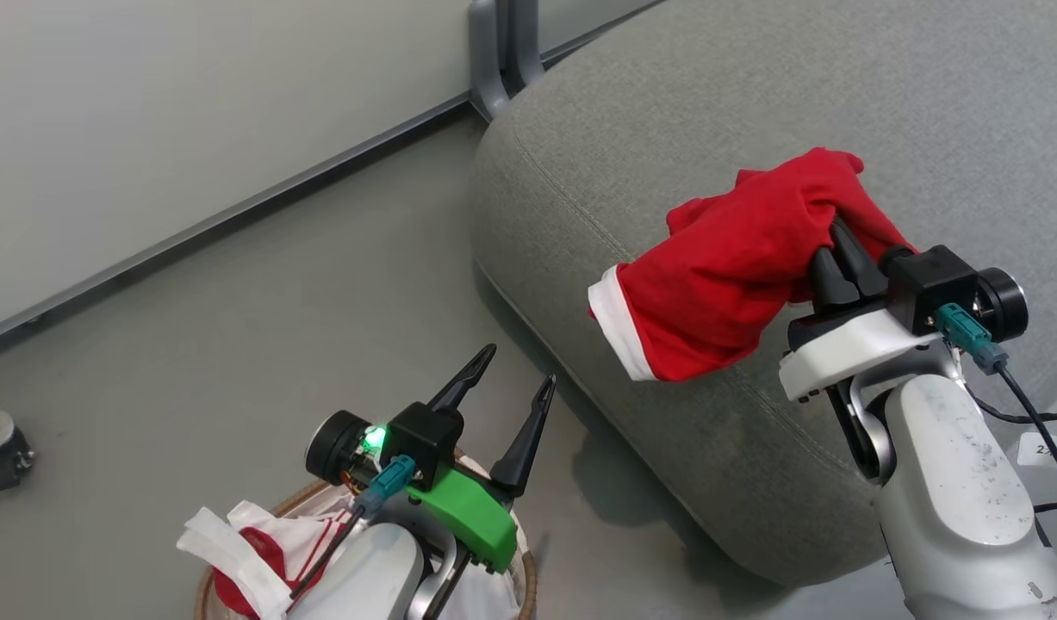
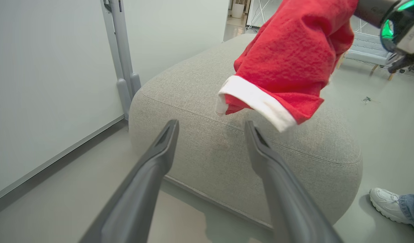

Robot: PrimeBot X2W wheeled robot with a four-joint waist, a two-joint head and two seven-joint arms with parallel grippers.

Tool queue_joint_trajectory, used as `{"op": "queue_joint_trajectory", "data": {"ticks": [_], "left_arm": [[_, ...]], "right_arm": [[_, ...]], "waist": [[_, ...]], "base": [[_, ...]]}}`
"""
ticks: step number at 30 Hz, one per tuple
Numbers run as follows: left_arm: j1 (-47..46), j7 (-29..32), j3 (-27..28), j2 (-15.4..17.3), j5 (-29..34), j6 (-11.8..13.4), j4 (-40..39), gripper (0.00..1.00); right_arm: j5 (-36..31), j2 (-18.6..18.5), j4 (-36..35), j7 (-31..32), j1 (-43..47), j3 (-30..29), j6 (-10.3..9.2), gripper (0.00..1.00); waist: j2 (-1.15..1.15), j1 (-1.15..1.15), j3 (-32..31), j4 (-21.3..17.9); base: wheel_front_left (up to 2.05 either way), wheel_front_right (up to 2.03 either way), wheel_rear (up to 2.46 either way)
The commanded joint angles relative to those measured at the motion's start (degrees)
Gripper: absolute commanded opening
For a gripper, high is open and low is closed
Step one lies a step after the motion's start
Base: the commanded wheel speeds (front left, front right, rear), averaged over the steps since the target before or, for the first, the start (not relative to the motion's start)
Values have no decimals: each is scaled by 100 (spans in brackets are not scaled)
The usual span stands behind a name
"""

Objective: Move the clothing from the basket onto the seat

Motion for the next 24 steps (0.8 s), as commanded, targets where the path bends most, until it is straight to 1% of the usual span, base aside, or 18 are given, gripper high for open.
{"op": "queue_joint_trajectory", "data": {"ticks": [1, 7, 14, 19, 24], "left_arm": [[-110, -5, 0, 82, 13, -25, -6, 100], [-208, -5, -78, 156, 37, -25, -66, 100], [-370, -5, -170, 280, 80, -25, -141, 100], [-567, -5, -202, 395, 108, -25, -207, 100], [-911, -5, -196, 569, 217, -23, -274, 100]], "right_arm": [[-51, 31, -38, -28, 43, -46, -6, 0], [-57, 41, -128, -28, 26, -263, -6, 0], [-76, -10, -174, -28, -227, -502, -6, 0], [-78, -239, -91, -28, -750, -681, -6, 0], [-105, -664, 185, -28, -1579, -936, -6, 0]], "waist": [[0, 0, 254, -222], [0, 0, 440, -193], [0, 0, 826, -22], [0, 0, 1267, 170], [0, 0, 1975, 403]], "base": [[0, 0, 0], [0, 0, 0], [0, 0, 0], [0, 0, 0], [0, 0, 0]]}}
